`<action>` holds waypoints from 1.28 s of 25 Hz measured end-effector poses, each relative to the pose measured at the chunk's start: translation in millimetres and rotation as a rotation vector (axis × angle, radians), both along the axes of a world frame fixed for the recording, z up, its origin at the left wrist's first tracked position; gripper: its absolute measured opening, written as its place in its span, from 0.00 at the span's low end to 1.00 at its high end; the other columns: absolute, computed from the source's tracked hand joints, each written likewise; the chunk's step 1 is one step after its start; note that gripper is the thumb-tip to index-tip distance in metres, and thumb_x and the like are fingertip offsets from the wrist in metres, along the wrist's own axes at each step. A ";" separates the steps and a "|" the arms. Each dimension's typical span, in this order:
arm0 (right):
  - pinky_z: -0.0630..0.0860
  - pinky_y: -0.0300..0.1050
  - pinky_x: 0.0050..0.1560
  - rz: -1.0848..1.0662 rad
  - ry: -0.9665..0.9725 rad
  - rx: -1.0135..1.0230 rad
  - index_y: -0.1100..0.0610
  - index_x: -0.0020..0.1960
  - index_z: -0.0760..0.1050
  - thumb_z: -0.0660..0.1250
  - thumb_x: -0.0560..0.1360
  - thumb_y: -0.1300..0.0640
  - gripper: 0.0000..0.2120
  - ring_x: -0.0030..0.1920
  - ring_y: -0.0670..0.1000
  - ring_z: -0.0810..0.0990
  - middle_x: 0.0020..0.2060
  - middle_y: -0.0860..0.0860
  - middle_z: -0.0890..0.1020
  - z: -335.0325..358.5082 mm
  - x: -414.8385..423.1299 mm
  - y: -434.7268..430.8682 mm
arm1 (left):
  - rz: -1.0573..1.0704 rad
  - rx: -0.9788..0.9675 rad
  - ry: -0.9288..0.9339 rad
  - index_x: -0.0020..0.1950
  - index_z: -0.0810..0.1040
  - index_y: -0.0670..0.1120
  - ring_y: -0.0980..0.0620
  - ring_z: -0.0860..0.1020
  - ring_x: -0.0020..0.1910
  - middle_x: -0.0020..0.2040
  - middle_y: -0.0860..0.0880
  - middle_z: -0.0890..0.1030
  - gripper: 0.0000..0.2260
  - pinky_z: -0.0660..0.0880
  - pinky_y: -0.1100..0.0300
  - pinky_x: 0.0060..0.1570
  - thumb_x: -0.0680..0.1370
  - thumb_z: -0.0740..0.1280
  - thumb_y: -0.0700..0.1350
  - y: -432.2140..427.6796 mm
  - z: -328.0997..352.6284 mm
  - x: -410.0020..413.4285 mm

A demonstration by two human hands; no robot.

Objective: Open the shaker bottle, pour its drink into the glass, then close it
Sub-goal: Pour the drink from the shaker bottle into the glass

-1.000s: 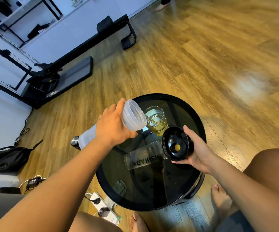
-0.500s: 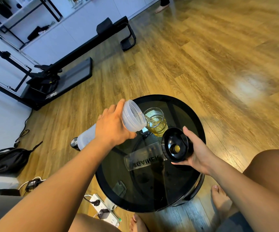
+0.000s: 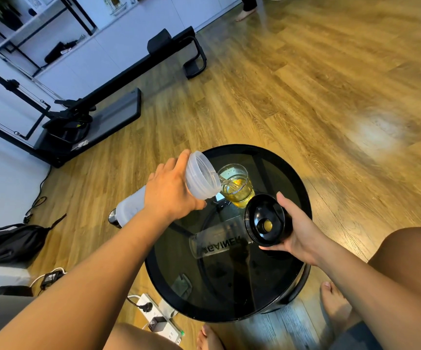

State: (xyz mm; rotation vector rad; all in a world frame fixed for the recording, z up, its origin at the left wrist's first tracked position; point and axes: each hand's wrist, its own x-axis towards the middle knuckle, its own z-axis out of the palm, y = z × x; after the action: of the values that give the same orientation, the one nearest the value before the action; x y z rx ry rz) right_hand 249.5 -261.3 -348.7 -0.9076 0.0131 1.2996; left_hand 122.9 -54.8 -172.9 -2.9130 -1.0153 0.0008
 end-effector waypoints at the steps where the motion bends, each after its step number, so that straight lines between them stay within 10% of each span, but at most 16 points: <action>1: 0.83 0.63 0.42 0.000 0.001 0.002 0.47 0.58 0.82 0.76 0.58 0.32 0.33 0.49 0.62 0.87 0.50 0.55 0.88 0.2 0.1 0.1 | 0.000 0.001 -0.001 0.80 0.61 0.52 0.41 0.76 0.62 0.65 0.48 0.77 0.54 0.74 0.44 0.59 0.59 0.84 0.58 0.0 0.3 0.2; 32: 0.83 0.64 0.44 -0.026 0.019 0.019 0.47 0.61 0.80 0.74 0.62 0.34 0.32 0.52 0.63 0.87 0.51 0.55 0.88 1.9 0.3 -0.4 | -0.006 0.041 0.037 0.81 0.60 0.52 0.41 0.74 0.63 0.65 0.48 0.75 0.54 0.71 0.45 0.62 0.60 0.83 0.58 -1.6 4.7 4.0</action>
State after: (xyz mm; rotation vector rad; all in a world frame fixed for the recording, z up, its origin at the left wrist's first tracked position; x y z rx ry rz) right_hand 249.9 -261.6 -346.8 -0.8765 0.0269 1.2820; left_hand 126.9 -56.4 -168.2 -2.8680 -0.9898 0.0332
